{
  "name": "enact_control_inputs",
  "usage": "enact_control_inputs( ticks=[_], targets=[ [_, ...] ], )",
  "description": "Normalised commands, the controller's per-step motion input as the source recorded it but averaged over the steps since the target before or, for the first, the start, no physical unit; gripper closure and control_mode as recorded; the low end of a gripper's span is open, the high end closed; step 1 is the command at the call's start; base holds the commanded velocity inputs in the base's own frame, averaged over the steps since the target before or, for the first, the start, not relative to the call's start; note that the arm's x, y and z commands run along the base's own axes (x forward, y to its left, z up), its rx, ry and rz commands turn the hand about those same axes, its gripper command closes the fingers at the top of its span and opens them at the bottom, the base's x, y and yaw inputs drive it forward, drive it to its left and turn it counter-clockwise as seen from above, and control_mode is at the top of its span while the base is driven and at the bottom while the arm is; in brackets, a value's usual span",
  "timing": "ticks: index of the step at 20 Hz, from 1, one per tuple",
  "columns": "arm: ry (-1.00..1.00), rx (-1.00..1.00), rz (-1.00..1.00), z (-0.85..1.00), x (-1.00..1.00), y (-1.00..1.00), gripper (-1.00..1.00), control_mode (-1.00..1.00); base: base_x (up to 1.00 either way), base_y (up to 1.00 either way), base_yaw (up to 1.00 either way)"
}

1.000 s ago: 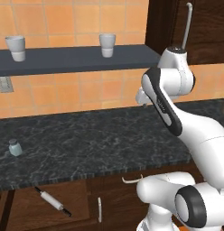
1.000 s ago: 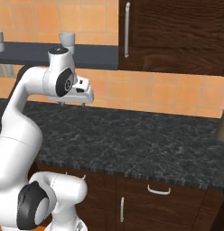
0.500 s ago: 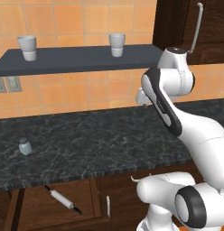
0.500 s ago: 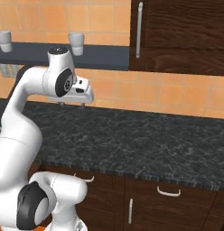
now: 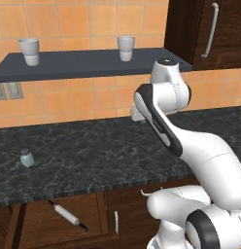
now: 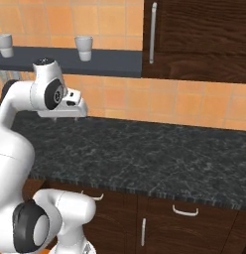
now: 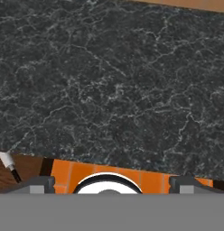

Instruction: Pick the rolling pin from the drawer and place it on the counter.

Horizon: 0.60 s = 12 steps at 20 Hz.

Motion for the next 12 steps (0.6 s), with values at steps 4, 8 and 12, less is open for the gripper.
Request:
enact_control_inputs(
  ticks=[4,8,12],
  targets=[
    [0.03,-0.08,0.00,-0.53,0.00,1.00,-1.00,-1.00,0.00,0.00,0.00],
    [0.07,-0.04,0.00,-0.56,-0.03,1.00,-1.00,-1.00,0.00,0.00,0.00],
    [0.04,0.00,0.00,-0.59,-0.08,1.00,-1.00,-1.00,0.00,0.00,0.00]
  ],
)
